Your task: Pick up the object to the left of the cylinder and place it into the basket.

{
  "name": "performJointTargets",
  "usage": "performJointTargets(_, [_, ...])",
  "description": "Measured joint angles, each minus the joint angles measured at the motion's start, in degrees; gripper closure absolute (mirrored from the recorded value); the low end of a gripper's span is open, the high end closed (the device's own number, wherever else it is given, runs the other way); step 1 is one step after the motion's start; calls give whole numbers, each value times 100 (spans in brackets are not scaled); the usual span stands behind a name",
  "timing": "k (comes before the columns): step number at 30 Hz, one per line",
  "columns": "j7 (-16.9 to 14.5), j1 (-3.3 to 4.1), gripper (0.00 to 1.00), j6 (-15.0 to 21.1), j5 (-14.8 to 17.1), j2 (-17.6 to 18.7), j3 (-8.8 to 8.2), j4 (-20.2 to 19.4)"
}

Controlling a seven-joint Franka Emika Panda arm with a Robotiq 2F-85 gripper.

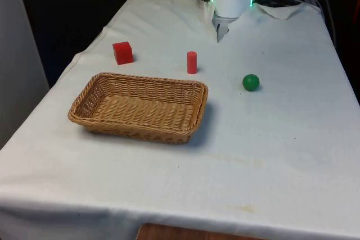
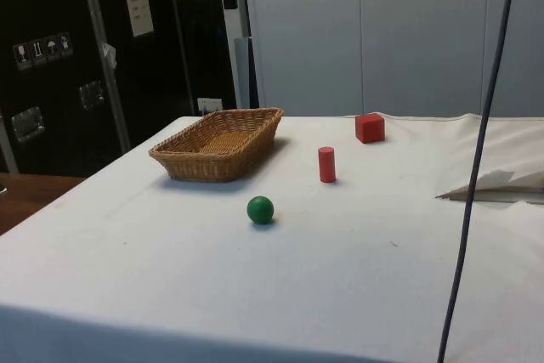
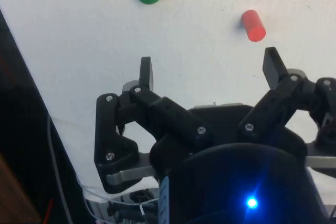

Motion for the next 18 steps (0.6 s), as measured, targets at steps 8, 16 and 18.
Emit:
performJointTargets(8, [138, 6, 0, 258, -6, 143, 189, -166])
performJointTargets(16, [338, 6, 0, 556, -74, 183, 395, -418])
performJointTargets(18, [367, 6, 0, 596, -92, 183, 418, -458])
